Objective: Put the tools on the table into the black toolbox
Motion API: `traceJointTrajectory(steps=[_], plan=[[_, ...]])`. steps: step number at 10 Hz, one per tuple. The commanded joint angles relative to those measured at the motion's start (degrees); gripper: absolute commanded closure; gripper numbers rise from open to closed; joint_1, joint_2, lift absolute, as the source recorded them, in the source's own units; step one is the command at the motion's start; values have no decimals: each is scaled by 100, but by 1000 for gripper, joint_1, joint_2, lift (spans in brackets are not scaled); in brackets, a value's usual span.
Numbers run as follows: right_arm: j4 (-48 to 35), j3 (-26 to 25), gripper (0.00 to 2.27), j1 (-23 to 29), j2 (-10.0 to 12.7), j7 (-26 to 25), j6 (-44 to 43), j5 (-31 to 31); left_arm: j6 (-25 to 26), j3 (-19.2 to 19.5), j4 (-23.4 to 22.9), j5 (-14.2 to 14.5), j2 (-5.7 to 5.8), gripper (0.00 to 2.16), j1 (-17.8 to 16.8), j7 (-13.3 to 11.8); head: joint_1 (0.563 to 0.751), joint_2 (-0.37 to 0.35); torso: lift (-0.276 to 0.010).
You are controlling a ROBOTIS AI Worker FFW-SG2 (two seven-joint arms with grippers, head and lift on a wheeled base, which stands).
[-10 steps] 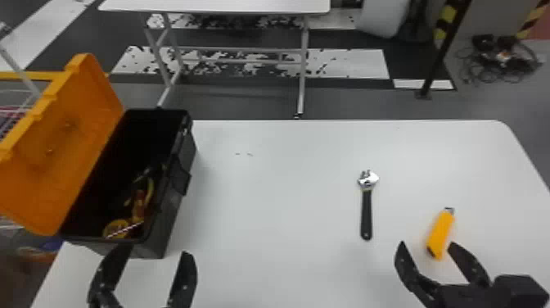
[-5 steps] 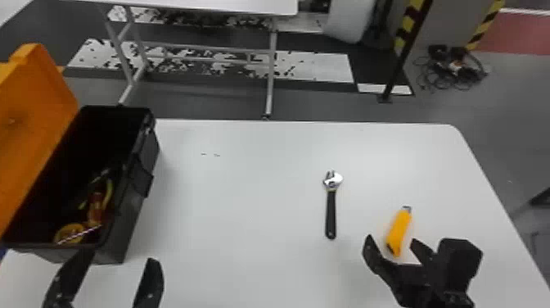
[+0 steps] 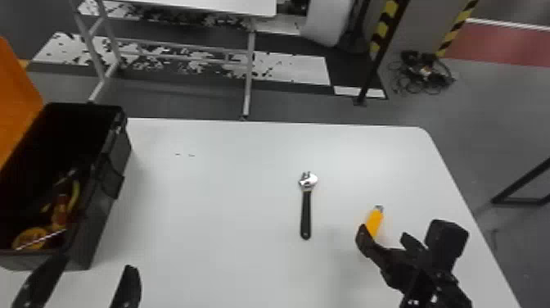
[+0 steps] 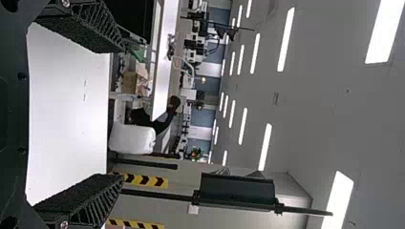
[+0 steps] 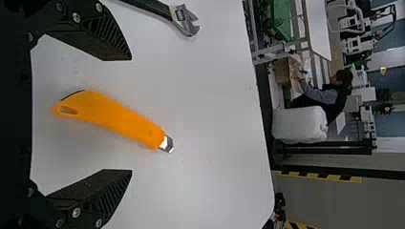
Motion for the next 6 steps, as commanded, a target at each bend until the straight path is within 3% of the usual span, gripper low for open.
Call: traceJointTrajectory(steps=[1, 6], plan=[[21, -90, 181, -95, 5, 0, 118, -67, 21, -36, -9, -21, 10, 53, -16, 0, 695, -165, -75], [171, -178, 181, -403, 5, 0, 628, -296, 144, -115, 0, -65, 10, 53, -78, 17, 695, -197, -75]])
